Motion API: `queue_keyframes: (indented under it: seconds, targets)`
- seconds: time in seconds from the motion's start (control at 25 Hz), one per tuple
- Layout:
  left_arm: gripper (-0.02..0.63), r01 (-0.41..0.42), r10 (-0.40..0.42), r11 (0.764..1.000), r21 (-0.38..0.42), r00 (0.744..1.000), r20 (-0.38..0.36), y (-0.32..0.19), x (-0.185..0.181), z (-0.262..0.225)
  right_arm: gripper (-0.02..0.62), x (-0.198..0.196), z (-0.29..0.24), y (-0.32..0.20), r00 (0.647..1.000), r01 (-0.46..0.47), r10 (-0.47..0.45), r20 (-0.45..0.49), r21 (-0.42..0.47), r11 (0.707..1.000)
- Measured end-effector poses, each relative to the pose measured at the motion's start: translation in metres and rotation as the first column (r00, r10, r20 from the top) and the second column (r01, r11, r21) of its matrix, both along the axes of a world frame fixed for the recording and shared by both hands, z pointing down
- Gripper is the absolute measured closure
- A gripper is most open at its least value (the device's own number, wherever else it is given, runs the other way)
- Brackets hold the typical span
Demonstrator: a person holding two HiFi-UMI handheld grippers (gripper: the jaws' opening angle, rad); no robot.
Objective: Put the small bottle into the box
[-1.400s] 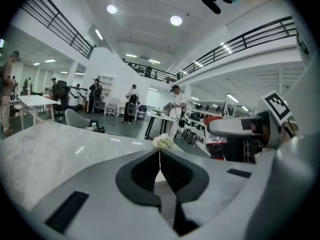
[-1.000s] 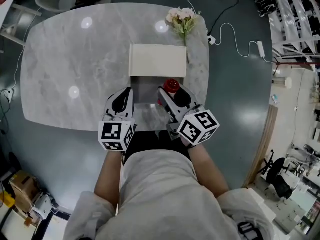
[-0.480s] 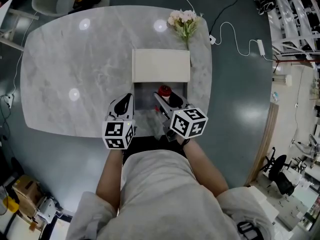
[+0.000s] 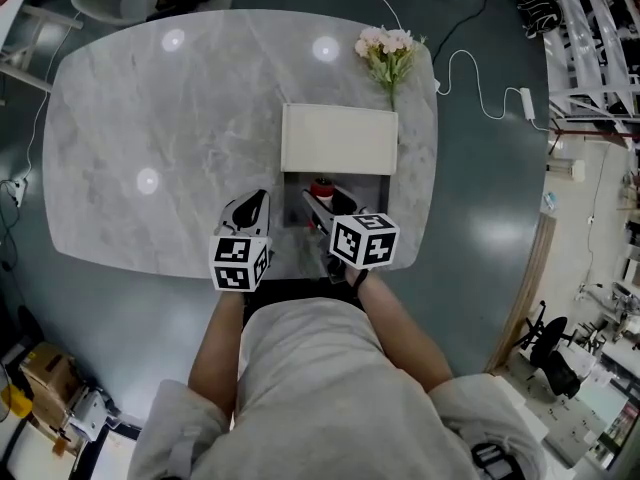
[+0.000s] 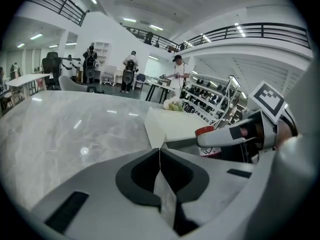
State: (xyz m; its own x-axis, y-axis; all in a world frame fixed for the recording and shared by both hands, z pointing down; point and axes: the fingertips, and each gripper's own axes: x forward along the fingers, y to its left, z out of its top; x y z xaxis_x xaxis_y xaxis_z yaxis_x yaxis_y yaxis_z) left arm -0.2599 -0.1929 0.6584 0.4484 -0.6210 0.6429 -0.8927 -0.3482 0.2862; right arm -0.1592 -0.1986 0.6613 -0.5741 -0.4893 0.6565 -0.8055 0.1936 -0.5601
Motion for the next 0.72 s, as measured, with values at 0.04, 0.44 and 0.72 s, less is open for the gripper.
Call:
queue_keyframes:
  seconds: [0.04,0.44,0.72]
  targets:
    - [0.581,-0.002,0.002,1.000,-0.004,1.000,-0.001,-0.001,-0.001,0.002,0.362,-0.002,0.003,0.000,1.000,0.000,0.000,-0.001,-0.012,1.000]
    - [0.581,-0.032,0.031,0.998,-0.052,0.999,-0.022,-0.004,-0.004,0.020,0.362,-0.020,0.033,0.002,0.998,0.023,-0.033,-0.059,-0.156,0.987]
    - [0.581,-0.049,0.046,0.996,-0.074,0.998,-0.034,-0.005,-0.006,0.026,0.360,-0.030,0.043,0.000,0.996,0.025,-0.042,-0.078,-0.212,0.977]
